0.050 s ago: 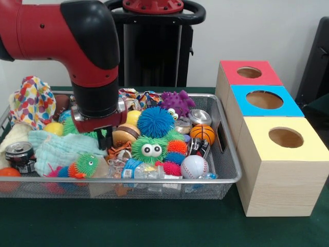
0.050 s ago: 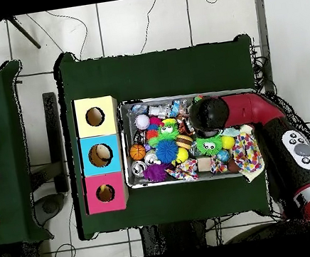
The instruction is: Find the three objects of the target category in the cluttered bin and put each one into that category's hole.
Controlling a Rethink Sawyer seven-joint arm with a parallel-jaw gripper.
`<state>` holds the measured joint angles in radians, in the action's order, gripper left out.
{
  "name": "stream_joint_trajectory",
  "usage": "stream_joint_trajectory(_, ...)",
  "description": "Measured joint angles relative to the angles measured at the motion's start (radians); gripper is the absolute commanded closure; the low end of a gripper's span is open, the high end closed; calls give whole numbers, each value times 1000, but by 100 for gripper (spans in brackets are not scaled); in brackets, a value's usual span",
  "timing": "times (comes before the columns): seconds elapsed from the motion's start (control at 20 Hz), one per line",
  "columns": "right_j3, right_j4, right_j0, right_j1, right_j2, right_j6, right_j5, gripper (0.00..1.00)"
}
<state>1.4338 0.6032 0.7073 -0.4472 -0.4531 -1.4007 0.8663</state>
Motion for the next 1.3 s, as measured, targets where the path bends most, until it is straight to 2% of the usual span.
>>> stream_joint_trajectory(0.25,2,-14,-1,-2,0,0,15,100)
stream_joint_trajectory(0.65,29,-79,1,-2,-10,0,43,100)
stream_joint_trajectory(0.7,38,-89,1,-2,-17,0,44,0)
stream_joint_trajectory(1.3,71,-108,23,-2,-38,0,44,0)
